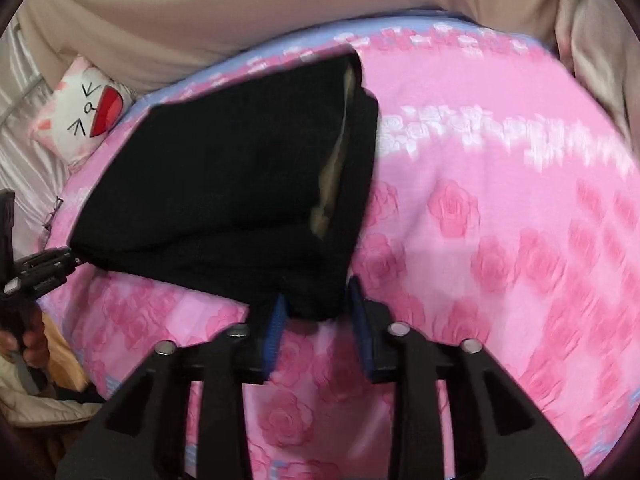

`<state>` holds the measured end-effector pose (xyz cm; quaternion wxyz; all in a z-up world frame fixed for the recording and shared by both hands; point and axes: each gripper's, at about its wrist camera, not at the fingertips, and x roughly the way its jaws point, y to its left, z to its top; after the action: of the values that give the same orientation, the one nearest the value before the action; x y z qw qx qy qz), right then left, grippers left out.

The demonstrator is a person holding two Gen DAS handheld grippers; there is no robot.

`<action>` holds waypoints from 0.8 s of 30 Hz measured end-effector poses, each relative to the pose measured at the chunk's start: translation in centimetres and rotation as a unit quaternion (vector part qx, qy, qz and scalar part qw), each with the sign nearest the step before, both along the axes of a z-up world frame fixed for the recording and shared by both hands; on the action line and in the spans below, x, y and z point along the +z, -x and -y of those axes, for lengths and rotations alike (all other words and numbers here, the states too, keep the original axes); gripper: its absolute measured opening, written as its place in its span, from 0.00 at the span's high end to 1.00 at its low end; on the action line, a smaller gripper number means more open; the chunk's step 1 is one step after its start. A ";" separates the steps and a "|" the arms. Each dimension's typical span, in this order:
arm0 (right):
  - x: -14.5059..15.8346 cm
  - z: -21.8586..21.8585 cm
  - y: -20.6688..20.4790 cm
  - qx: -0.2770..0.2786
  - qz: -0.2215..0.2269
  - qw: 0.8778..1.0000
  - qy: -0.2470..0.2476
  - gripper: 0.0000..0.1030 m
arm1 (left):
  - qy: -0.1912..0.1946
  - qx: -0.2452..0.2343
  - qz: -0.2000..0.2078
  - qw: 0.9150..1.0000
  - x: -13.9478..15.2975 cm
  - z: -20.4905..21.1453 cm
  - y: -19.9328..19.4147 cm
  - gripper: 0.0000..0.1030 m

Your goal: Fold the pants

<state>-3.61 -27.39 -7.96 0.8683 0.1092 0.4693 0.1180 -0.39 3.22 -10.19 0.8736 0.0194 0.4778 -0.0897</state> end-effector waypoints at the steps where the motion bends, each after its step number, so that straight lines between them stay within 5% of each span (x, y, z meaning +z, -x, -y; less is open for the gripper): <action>1: 0.7 0.6 0.7 -0.012 -0.001 1.000 -0.005 0.67 | 0.012 -0.002 -0.003 1.000 0.7 -0.5 0.6 0.83; 4: 4.0 1.7 1.9 -0.035 0.043 0.998 0.006 0.67 | 0.045 -0.012 0.032 0.998 4.6 -2.1 2.0 0.81; 6: 6.7 1.8 1.7 -0.044 0.082 0.996 0.018 0.66 | 0.039 -0.005 0.073 0.997 7.1 -2.2 2.2 0.54; 8: 8.5 0.5 0.3 -0.027 0.111 0.993 0.016 0.67 | 0.018 -0.004 0.120 0.993 9.1 -1.4 1.1 0.45; 12: 8.2 -4.6 -4.4 0.037 0.126 0.990 0.052 0.68 | -0.021 0.004 0.136 0.990 8.5 1.5 -3.6 0.45; 15: 3.1 -5.4 -8.1 0.026 0.067 0.991 0.111 0.76 | -0.050 0.014 0.075 0.996 3.6 2.6 -7.4 0.42; 17: 2.3 -4.0 -8.2 0.027 0.067 0.994 0.078 0.77 | -0.039 0.018 0.065 0.997 1.4 2.1 -8.0 0.36; 21: 6.5 -3.7 -8.9 0.028 0.080 0.995 0.058 0.76 | -0.028 0.016 0.103 0.994 5.2 1.8 -7.8 0.37; 24: 8.6 -4.5 -11.0 0.035 0.110 0.992 0.055 0.76 | -0.063 0.032 0.157 0.985 8.3 2.7 -9.7 0.34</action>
<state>7.36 -22.85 0.67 0.9146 0.0309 0.3804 0.1333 9.35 0.55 -1.91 0.9373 0.0732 0.3395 -0.0273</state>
